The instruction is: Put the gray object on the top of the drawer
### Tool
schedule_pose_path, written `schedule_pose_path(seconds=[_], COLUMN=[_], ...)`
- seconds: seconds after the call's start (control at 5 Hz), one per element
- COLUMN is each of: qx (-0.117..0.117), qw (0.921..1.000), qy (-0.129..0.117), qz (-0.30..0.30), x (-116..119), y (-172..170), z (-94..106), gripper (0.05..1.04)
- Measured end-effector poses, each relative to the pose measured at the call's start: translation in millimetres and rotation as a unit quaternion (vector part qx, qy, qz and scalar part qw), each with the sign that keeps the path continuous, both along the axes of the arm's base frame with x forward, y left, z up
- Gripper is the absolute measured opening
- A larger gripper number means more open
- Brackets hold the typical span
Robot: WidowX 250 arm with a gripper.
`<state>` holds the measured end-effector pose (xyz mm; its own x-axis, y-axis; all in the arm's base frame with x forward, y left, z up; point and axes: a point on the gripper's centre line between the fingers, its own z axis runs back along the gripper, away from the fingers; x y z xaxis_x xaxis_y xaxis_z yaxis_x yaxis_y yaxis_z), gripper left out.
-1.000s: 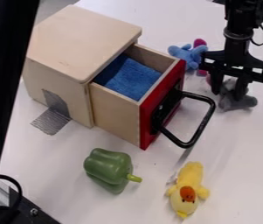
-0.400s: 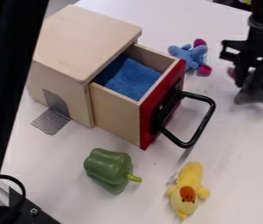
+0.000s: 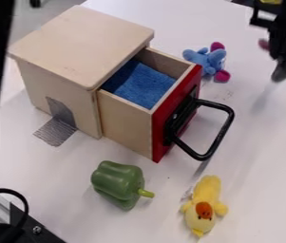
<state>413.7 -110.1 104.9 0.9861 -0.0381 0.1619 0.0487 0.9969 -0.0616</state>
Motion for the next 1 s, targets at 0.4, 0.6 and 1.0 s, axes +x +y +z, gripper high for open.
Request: schedule_pose_path(seconds=[0.4,0.6,1.0], qx=[0.006,0.017,0.043], qw=[0.9993,0.9988,0.9943], qy=[-0.023,-0.006,0.017], qz=[0.03,0.046,0.096], x=[-40,-65,-106], y=[64,93,145], z=[71.3,85.5,87.9], gripper=[0.09,0.09,0.09])
